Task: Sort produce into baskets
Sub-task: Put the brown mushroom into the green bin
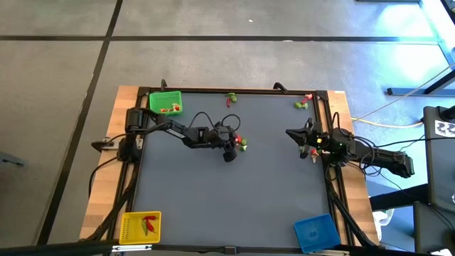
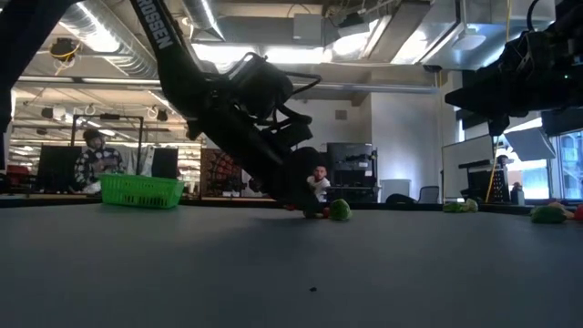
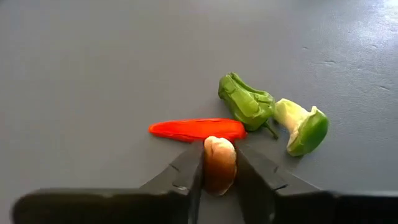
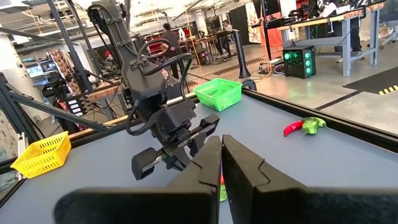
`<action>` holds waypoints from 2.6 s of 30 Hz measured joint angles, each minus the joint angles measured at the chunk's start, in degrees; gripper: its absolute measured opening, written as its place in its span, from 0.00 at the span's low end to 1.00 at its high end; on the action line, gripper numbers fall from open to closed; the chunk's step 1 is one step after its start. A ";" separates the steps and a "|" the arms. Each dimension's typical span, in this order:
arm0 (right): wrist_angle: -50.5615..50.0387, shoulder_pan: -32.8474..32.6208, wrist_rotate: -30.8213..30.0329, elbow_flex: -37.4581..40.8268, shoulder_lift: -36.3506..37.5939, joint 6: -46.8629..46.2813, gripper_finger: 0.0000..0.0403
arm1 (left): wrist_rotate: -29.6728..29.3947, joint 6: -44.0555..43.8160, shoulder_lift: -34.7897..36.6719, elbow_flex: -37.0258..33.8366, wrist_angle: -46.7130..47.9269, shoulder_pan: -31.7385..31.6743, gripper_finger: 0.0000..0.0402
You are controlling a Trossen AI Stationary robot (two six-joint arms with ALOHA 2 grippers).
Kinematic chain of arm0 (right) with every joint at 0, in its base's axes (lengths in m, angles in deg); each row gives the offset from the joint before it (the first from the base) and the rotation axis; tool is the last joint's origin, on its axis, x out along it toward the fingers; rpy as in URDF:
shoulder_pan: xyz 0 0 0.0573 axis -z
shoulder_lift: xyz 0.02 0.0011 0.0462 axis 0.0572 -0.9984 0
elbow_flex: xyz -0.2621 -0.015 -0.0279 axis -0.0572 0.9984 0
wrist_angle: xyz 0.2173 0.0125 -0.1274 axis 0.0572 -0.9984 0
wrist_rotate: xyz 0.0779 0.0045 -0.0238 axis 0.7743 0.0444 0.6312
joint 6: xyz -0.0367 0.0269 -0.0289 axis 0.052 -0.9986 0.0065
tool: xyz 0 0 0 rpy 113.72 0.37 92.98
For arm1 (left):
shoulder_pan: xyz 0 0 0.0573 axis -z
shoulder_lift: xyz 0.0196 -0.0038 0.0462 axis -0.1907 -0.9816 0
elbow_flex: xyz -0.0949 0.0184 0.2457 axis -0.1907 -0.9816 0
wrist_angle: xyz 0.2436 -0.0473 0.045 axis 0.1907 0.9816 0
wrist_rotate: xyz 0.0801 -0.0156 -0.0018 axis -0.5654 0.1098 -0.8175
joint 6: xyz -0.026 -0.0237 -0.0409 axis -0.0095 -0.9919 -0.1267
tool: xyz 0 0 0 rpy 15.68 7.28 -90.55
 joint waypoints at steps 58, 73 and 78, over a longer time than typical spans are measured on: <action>0.02 0.00 0.31 0.00 0.02 -0.05 0.04 | -24.98 -18.45 36.65 -0.09 68.42 -31.17 0.15; 0.01 0.00 0.13 0.00 0.01 -0.02 0.04 | -23.80 -19.87 36.52 -0.09 68.29 -35.50 0.15; 0.02 0.00 0.13 0.00 0.00 -0.02 0.04 | -23.04 -20.27 36.52 -0.09 68.39 -36.77 0.15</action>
